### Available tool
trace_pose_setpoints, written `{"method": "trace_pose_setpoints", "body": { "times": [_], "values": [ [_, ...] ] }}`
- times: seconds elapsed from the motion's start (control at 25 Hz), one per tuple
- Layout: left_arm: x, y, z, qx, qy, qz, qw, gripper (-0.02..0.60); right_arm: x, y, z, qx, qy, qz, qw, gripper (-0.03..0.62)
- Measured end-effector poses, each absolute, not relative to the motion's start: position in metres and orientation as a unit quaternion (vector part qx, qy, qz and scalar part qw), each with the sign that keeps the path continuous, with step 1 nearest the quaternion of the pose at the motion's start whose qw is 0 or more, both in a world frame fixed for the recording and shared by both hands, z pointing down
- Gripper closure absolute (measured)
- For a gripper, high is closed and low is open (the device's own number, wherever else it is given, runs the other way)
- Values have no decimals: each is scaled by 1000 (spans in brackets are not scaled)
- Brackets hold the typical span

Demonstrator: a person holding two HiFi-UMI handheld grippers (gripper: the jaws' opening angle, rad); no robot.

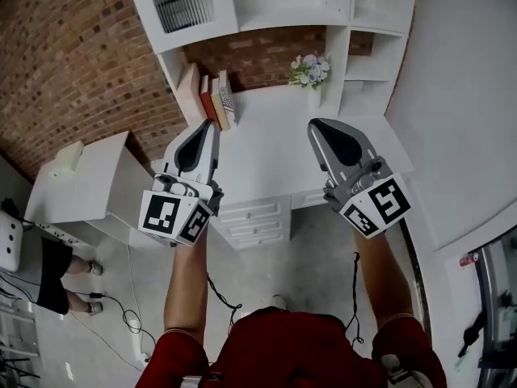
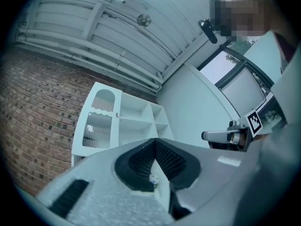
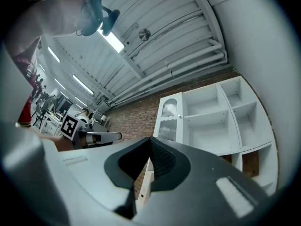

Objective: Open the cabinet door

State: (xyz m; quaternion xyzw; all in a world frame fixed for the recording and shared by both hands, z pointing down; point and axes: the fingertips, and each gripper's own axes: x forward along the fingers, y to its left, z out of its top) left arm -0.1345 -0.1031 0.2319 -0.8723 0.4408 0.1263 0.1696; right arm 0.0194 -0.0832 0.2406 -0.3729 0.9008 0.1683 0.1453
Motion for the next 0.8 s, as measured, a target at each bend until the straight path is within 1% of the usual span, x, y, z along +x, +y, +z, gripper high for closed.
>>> {"method": "trace_pose_setpoints", "body": {
  "times": [0.44, 0.8],
  "values": [
    [-183, -189, 248, -874, 444, 135, 143, 580, -26, -167, 266, -382, 905, 150, 113, 585],
    [-172, -248, 229, -871, 448, 130, 152, 580, -24, -233, 258, -356, 912, 160, 122, 585]
  ]
}}
